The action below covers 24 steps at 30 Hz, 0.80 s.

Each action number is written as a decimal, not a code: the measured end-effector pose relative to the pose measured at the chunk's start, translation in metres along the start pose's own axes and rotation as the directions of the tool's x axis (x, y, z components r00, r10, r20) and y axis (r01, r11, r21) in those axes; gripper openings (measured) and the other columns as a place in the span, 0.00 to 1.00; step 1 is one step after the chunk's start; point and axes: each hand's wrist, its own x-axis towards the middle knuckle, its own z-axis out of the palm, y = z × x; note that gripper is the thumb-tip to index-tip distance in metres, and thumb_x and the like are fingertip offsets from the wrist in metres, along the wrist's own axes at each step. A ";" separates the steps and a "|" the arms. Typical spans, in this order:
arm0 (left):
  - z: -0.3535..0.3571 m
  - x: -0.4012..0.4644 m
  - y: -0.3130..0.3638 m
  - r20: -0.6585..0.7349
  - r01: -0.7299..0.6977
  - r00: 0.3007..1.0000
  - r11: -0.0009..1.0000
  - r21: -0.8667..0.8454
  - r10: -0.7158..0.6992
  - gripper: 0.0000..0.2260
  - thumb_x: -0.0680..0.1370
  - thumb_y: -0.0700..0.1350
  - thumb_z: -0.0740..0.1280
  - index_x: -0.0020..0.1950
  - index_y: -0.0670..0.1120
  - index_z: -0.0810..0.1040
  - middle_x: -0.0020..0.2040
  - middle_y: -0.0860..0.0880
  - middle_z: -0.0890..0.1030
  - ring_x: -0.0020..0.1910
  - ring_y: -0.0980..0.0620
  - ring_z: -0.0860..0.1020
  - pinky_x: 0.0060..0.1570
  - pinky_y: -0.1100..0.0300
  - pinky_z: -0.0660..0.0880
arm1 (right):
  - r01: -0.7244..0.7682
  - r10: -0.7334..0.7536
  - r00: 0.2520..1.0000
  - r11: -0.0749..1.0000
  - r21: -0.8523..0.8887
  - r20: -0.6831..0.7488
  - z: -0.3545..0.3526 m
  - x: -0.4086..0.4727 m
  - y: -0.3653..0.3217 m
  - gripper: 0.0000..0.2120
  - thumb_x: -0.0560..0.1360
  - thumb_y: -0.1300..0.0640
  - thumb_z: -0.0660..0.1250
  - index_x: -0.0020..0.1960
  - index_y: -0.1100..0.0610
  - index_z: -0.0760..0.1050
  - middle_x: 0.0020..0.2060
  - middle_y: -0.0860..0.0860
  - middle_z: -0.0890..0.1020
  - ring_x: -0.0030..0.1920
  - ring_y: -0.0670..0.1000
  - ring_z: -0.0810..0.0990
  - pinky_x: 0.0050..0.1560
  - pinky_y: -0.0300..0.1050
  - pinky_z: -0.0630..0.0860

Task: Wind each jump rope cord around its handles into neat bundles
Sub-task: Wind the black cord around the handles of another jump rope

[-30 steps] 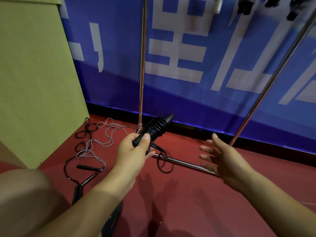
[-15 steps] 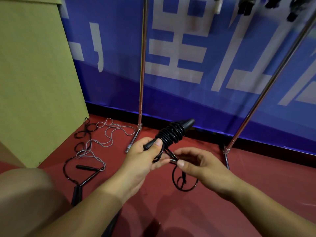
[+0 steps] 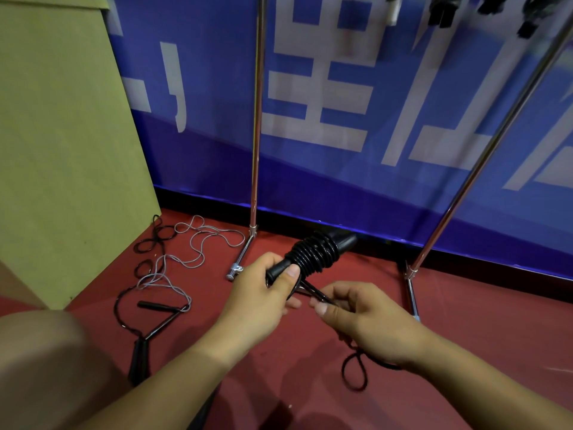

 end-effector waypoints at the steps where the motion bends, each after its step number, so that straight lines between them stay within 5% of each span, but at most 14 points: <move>1: -0.001 0.001 0.000 -0.016 -0.009 1.000 0.999 0.041 0.010 0.05 0.82 0.46 0.64 0.50 0.45 0.76 0.41 0.47 0.82 0.37 0.50 0.85 0.43 0.48 0.82 | -0.024 0.024 0.999 1.000 0.004 0.032 0.001 -0.002 -0.001 0.05 0.79 0.56 0.67 0.51 0.57 0.78 0.30 0.50 0.71 0.32 0.50 0.67 0.33 0.43 0.65; 6: -0.007 0.005 -0.003 -0.050 -0.037 0.998 0.988 0.150 0.045 0.04 0.82 0.46 0.65 0.49 0.47 0.76 0.39 0.46 0.83 0.33 0.49 0.84 0.38 0.55 0.79 | -0.126 0.129 0.987 0.992 -0.030 0.100 -0.003 -0.010 -0.004 0.03 0.78 0.57 0.68 0.52 0.55 0.78 0.32 0.49 0.75 0.34 0.49 0.72 0.39 0.47 0.69; 11: -0.014 0.011 -0.012 -0.096 -0.068 0.991 0.963 0.259 0.096 0.04 0.81 0.48 0.66 0.47 0.51 0.76 0.37 0.50 0.83 0.29 0.52 0.83 0.39 0.51 0.79 | -0.244 0.248 0.961 0.969 -0.045 0.118 -0.015 -0.017 -0.008 0.05 0.79 0.56 0.67 0.46 0.57 0.77 0.36 0.51 0.82 0.35 0.47 0.73 0.36 0.37 0.69; 15: -0.022 0.014 -0.011 -0.132 -0.079 0.982 0.933 0.350 0.133 0.03 0.80 0.50 0.65 0.47 0.53 0.75 0.36 0.51 0.83 0.29 0.55 0.83 0.41 0.51 0.79 | -0.257 0.251 0.961 0.966 0.036 0.116 -0.018 -0.019 -0.005 0.03 0.79 0.59 0.67 0.49 0.59 0.78 0.38 0.54 0.82 0.40 0.49 0.78 0.43 0.40 0.74; 24: -0.027 0.014 -0.019 -0.049 -0.088 0.988 0.799 0.595 0.146 0.05 0.78 0.55 0.66 0.46 0.56 0.72 0.33 0.53 0.81 0.35 0.51 0.82 0.42 0.49 0.78 | -0.285 0.254 0.951 0.940 0.188 0.176 -0.022 -0.026 -0.011 0.10 0.72 0.63 0.74 0.52 0.64 0.78 0.32 0.56 0.78 0.25 0.50 0.69 0.27 0.42 0.69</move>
